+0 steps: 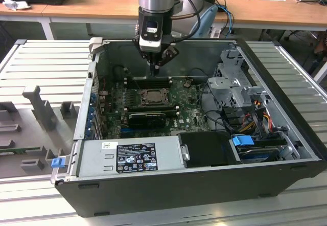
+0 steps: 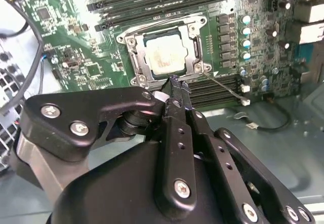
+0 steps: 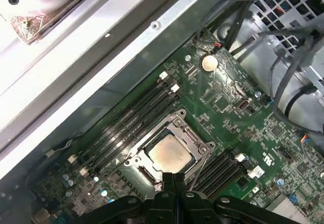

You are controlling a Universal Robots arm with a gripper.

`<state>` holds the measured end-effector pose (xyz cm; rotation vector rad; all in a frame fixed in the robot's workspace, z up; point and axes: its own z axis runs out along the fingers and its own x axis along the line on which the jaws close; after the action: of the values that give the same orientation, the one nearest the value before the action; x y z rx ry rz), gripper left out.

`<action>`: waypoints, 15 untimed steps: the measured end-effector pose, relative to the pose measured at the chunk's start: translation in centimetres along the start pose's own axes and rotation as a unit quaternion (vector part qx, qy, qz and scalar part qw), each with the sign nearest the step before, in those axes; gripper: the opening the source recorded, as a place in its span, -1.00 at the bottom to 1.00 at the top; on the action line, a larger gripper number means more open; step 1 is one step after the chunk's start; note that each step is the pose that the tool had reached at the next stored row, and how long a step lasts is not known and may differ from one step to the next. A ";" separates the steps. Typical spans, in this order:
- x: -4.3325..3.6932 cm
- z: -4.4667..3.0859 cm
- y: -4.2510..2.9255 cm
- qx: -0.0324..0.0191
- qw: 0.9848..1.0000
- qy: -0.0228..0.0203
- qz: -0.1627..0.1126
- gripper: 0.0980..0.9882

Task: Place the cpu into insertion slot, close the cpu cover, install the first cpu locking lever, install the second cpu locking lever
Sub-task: 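Install the first cpu locking lever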

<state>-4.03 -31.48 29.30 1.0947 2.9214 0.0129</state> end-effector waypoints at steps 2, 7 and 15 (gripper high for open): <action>0.00 0.00 0.00 0.000 1.000 0.000 -0.023 -0.98; 0.00 0.00 0.00 -0.001 0.998 0.001 -0.065 -0.98; 0.00 0.00 0.00 -0.002 0.990 0.002 -0.138 -0.98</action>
<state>-4.03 -31.48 29.30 0.6816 3.0458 0.0176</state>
